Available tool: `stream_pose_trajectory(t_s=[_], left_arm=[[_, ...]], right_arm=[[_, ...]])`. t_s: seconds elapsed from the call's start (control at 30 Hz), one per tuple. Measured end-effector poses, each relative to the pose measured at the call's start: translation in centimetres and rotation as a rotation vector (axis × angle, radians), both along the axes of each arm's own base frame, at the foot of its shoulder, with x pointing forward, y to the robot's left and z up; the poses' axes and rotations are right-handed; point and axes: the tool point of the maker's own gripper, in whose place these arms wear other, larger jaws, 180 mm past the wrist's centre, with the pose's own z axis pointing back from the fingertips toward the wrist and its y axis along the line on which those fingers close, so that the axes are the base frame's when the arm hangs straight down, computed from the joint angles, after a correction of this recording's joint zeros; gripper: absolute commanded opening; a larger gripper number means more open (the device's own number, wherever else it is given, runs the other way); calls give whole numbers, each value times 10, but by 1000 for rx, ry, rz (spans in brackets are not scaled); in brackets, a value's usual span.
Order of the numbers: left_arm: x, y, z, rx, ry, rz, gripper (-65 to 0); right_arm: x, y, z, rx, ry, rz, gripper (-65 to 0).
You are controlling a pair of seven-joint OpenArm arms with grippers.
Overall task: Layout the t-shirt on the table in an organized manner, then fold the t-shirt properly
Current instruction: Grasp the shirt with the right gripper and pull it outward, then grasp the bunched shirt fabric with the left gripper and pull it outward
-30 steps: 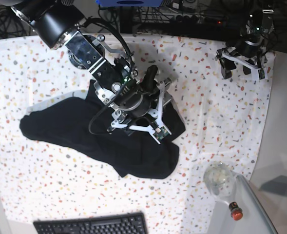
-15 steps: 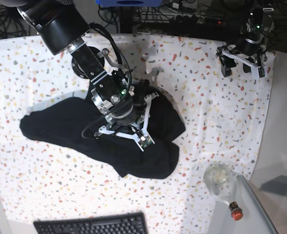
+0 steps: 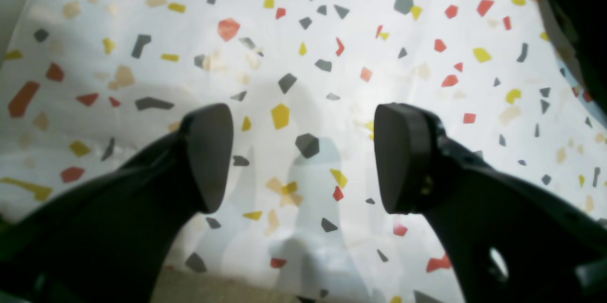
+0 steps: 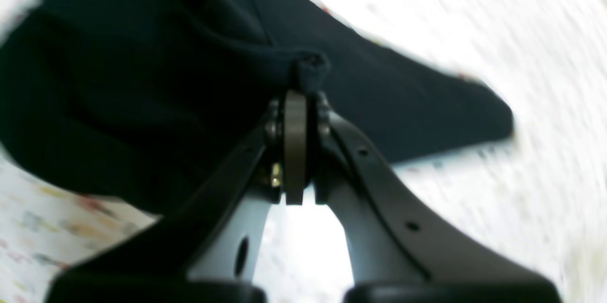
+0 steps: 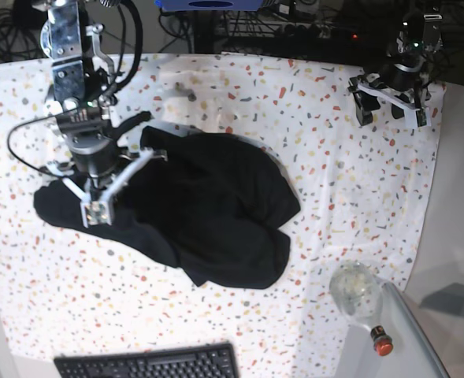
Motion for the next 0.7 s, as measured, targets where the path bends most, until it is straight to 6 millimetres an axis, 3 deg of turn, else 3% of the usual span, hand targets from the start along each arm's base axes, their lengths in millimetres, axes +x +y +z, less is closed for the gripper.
stream_pose_trajectory(t_s=[0.13,0.27,0.37,0.47,0.57,0.7], left_arm=[[7,-13,-3,-12,2,-30,-201],[27,-44,-1,-56,-35,-102,-201],[32,-60,-2,-70,-32,-152,-201],[39,-75,-3,-78,-31,-186,-202],[58,-107,5,-115,-71,-260,-202],[74,-141,19,-142,-120,-339,-202]], right_arm=[[-38,-67,-12,-22,14,-192,-650],[-83,-123,-20,94,1,-400,-650],[-120,-162,-43,147,60,-563,-650],[-150,-186,-75,193,138,-693,-650],[-179,-195,-96,178,215,-749,-650],[-187,-192,-104,190,244,-761,-650]])
